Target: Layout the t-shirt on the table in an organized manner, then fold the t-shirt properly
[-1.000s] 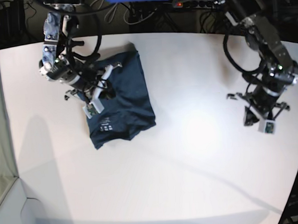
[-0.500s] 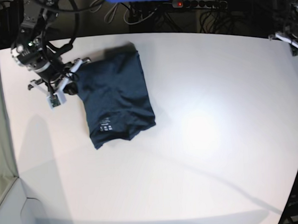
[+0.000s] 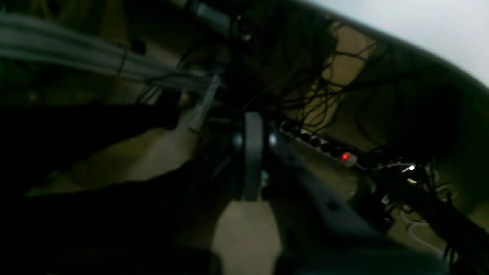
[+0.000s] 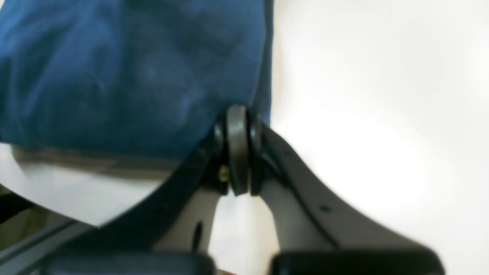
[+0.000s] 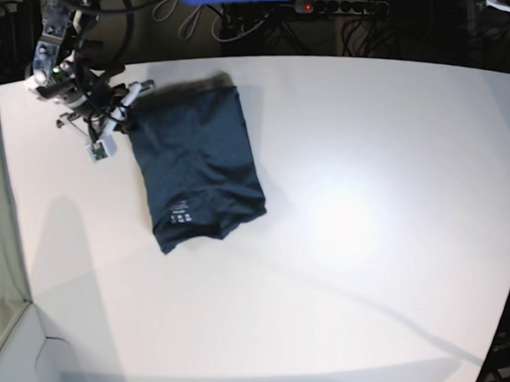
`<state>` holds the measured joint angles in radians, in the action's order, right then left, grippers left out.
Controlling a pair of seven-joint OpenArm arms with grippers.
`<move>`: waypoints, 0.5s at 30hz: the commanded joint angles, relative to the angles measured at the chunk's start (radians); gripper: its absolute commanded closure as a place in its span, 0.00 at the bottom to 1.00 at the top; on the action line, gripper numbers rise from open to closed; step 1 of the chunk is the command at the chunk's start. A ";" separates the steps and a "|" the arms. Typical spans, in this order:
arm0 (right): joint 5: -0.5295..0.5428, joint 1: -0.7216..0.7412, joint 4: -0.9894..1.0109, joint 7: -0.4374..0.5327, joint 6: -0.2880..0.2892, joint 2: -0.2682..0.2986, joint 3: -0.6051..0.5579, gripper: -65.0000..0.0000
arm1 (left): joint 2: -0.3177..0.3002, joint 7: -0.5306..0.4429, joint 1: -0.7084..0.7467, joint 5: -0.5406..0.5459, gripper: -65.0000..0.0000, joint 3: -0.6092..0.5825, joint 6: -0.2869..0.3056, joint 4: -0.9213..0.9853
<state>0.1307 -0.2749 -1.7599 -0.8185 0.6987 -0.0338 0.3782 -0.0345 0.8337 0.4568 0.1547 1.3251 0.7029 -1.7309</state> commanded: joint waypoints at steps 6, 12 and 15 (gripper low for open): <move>0.014 -0.047 -0.013 0.018 -0.001 -0.002 -0.055 1.00 | -0.032 -0.021 0.004 0.009 1.00 0.011 -0.005 -0.014; 0.014 -0.062 -0.013 0.018 -0.001 -0.002 -0.068 1.00 | -0.051 -0.021 -0.017 0.010 1.00 0.006 -0.005 -0.013; 0.014 -0.062 -0.016 0.018 -0.001 -0.002 -0.061 1.00 | -0.058 -0.021 -0.022 0.010 1.00 0.006 -0.005 -0.008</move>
<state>0.1459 -0.3359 -1.7615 -0.7998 0.6983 -0.0410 0.3138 -0.0750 0.8249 0.4210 0.1631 1.3239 0.7029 -1.7264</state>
